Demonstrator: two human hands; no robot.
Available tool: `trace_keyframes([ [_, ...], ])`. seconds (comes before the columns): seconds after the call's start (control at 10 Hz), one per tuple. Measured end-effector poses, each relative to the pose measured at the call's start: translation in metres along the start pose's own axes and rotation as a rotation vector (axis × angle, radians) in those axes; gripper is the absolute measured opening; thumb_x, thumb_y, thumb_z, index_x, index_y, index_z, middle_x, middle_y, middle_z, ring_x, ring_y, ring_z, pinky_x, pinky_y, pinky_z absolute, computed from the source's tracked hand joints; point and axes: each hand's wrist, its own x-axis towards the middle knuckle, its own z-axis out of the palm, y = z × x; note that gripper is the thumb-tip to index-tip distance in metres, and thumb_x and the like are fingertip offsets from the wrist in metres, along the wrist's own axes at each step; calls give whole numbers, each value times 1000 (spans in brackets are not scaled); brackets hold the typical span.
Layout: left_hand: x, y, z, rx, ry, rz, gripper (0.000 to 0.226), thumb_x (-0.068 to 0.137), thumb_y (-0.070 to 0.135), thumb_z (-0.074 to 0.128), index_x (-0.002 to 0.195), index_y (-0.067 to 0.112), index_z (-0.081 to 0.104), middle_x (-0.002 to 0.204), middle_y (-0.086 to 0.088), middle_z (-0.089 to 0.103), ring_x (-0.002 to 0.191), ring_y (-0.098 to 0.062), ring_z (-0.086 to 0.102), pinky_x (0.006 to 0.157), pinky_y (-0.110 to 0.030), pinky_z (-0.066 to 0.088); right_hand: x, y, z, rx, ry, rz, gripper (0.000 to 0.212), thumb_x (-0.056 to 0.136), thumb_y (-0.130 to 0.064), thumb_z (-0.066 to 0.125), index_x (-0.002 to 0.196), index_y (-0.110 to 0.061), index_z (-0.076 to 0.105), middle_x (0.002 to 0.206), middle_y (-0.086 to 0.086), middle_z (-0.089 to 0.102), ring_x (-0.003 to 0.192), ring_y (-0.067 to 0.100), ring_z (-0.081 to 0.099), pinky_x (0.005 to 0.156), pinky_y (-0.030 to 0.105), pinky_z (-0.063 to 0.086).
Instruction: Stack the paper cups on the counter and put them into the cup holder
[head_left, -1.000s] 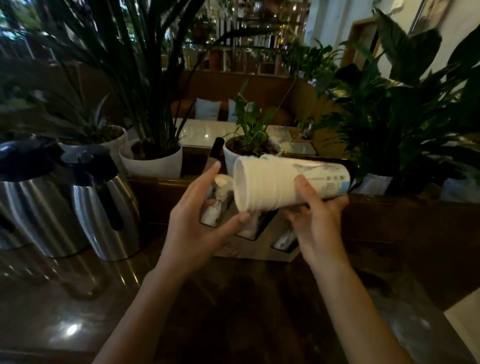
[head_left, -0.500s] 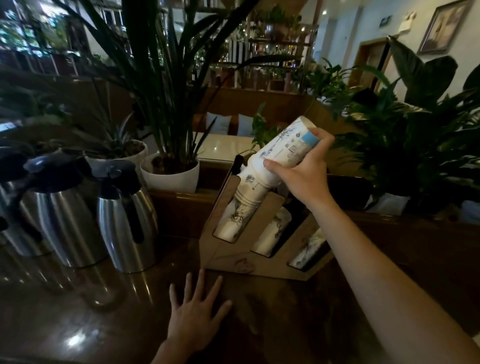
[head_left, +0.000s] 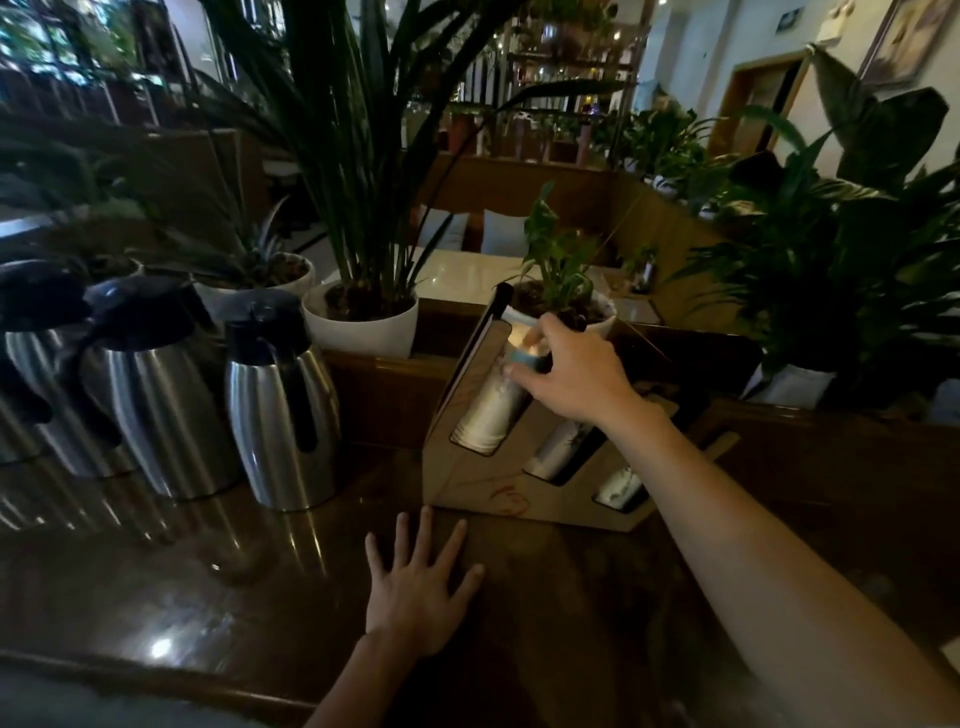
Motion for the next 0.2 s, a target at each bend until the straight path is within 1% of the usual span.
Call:
trace_keyframes([
  [0.1, -2, 0, -1, 10, -14, 4, 80, 82, 85, -7, 155, 53, -15, 170, 1, -23, 157, -34, -24, 117, -68, -20, 2, -7, -8, -105, -126, 7, 45, 94, -56, 60, 118, -18, 60, 92, 0, 64, 65, 11, 54, 52, 32, 42],
  [0.2, 0, 2, 0, 14, -12, 14, 81, 82, 84, -8, 156, 51, -14, 170, 0, -22, 157, -34, -23, 117, -69, -19, 0, -12, -21, -131, -185, -49, 53, 98, -53, 57, 127, -9, 64, 109, 11, 68, 87, 25, 65, 72, 44, 57],
])
